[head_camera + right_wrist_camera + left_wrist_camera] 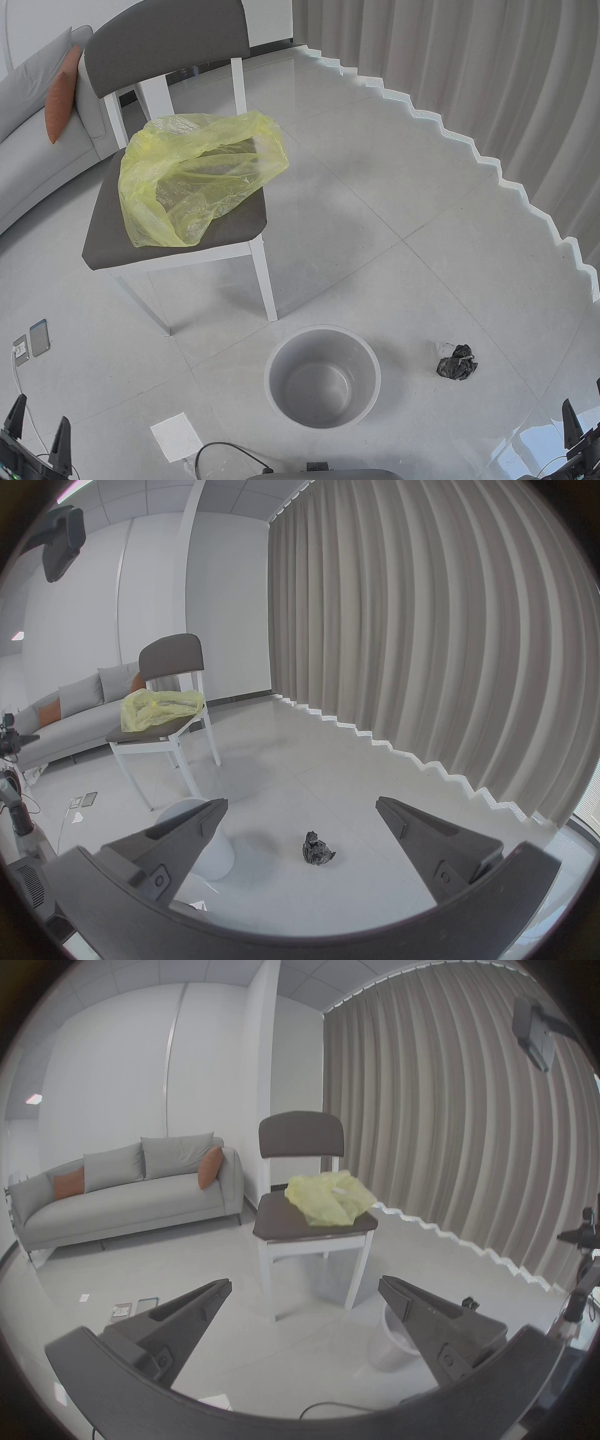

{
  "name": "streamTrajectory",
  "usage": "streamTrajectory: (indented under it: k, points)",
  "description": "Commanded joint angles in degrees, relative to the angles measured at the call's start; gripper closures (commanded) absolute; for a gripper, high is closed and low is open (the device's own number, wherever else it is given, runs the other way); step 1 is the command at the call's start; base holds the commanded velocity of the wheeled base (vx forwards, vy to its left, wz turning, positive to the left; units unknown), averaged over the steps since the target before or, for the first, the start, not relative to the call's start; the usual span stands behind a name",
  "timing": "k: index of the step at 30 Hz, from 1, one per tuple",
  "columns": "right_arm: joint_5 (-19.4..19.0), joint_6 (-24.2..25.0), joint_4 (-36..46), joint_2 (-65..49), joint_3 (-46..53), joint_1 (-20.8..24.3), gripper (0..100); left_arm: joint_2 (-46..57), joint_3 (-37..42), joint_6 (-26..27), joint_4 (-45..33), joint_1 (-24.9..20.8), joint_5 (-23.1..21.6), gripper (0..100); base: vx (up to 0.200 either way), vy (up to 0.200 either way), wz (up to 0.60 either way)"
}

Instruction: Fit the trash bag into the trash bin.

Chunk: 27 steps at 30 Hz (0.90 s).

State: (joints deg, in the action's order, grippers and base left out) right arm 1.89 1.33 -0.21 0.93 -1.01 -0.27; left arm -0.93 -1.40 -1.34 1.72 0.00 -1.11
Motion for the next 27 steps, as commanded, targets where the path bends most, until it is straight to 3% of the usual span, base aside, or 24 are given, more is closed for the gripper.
streamTrajectory:
  k: [1, 13, 15, 16, 18, 19, 22, 27]
  points:
    - [0.0, 1.0, -0.1, -0.3, 1.0, 0.1, 0, -6.2, -14.9, -6.9, 2.2, -2.5, -3.0, 0, 0.0, 0.0, 0.0]
    - [-0.8, 0.3, -0.4, -0.4, 1.0, 0.0, 0, -40.7, -33.0, -1.6, 0.0, -2.8, -3.0, 0, 0.0, 0.0, 0.0]
    - [-1.9, 1.6, -3.0, 0.1, -2.5, 0.0, 0, -44.3, -33.8, 0.1, 0.0, -2.9, -2.8, 0, 0.0, 0.0, 0.0]
    - [-5.7, 3.9, -7.0, 3.4, -11.8, 0.0, 0, -47.2, -34.5, 1.3, 0.2, -2.9, -2.7, 0, 0.0, 0.0, 0.0]
    - [-9.1, 10.7, -5.8, 13.0, -23.0, -0.2, 0, -50.6, -36.0, 1.8, 1.6, -2.9, -2.7, 0, 0.0, 0.0, 0.0]
    - [-9.3, 11.5, -4.4, 15.9, -24.9, -0.6, 0, -51.5, -36.3, 1.9, 2.1, -2.9, -2.6, 0, 0.0, 0.0, 0.0]
    - [-9.6, 9.1, -0.3, 23.0, -26.9, 0.0, 0, -54.9, -37.0, 4.9, 2.8, -2.4, 0.0, 0, 0.0, 0.0, 0.0]
    - [-10.1, 5.8, -1.1, 30.7, -29.0, 0.0, 0, -60.5, -37.8, 6.8, 3.4, -3.4, 4.9, 0, 0.0, 0.0, 0.0]
